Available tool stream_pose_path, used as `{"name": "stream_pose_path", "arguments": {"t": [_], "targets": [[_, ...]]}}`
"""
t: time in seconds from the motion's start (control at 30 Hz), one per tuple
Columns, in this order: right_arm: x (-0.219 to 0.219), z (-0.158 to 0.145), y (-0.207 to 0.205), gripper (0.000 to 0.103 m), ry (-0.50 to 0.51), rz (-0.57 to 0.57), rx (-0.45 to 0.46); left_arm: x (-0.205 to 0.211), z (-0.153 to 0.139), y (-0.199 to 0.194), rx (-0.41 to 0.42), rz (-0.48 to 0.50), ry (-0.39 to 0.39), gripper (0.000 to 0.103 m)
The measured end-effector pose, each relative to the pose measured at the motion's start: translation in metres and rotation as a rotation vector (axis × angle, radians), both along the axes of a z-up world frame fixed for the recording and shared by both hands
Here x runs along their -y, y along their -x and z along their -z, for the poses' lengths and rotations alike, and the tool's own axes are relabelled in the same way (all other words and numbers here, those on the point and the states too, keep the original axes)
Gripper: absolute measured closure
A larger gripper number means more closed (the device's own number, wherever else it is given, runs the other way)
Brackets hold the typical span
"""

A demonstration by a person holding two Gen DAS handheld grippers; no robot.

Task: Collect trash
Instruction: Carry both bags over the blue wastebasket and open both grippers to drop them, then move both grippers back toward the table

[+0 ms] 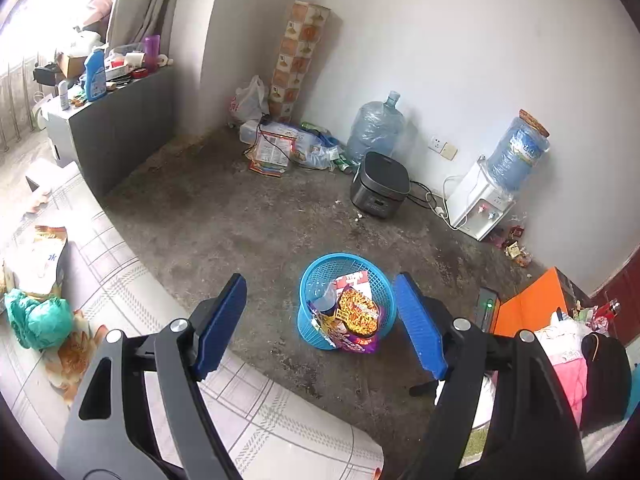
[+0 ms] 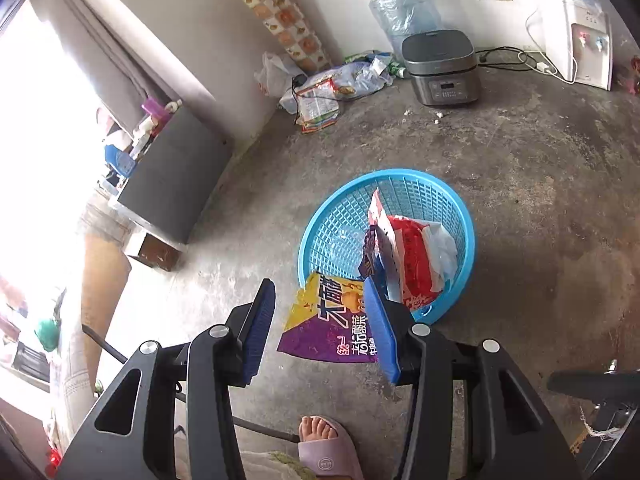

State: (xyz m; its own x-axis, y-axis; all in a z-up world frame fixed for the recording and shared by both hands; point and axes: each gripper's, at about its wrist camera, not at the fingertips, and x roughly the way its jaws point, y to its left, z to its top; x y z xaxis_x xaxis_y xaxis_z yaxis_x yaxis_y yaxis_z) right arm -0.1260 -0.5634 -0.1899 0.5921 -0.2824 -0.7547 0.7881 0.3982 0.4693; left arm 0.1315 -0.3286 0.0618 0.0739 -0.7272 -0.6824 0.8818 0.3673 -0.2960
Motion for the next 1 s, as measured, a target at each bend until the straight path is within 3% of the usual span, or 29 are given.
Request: {"name": "stream_pose_path", "arguments": {"t": [0.1, 0.2, 0.27, 0.33, 0.4, 0.5, 0.57, 0.63, 0.7, 0.9, 1.0], "targets": [[0.011, 0.025, -0.024, 0.057, -0.042, -0.012, -0.149, -0.044, -0.003, -0.005, 0.005, -0.053, -0.001, 0.031], [0.009, 0.019, -0.039, 0.057, 0.009, -0.036, -0.185, -0.079, -0.005, -0.011, 0.012, -0.111, 0.0, 0.031], [0.001, 0.003, -0.043, 0.06, 0.099, -0.034, -0.169, -0.097, -0.004, -0.016, 0.023, -0.149, 0.001, 0.031], [-0.008, -0.013, -0.046, 0.061, 0.18, -0.058, -0.084, -0.111, -0.001, -0.022, 0.03, -0.187, -0.004, 0.031], [-0.01, -0.01, -0.063, 0.061, 0.176, -0.14, -0.096, -0.117, 0.003, -0.027, 0.028, -0.21, -0.013, 0.031], [0.007, 0.037, -0.1, 0.071, 0.056, -0.231, -0.285, -0.119, 0.011, -0.035, 0.009, -0.227, -0.028, 0.031], [0.029, 0.089, -0.115, 0.086, -0.064, -0.249, -0.437, -0.118, 0.016, -0.038, -0.002, -0.229, -0.034, 0.031], [0.049, 0.141, -0.125, 0.093, -0.189, -0.288, -0.572, -0.116, 0.018, -0.04, -0.008, -0.228, -0.037, 0.031], [0.062, 0.178, -0.131, 0.094, -0.252, -0.317, -0.696, -0.112, 0.019, -0.039, -0.002, -0.227, -0.042, 0.031], [0.087, 0.232, -0.145, 0.094, -0.332, -0.366, -0.9, -0.106, 0.028, -0.046, 0.007, -0.237, -0.074, 0.031], [0.095, 0.249, -0.145, 0.094, -0.394, -0.357, -0.912, -0.105, 0.032, -0.05, -0.005, -0.244, -0.085, 0.031]]}}
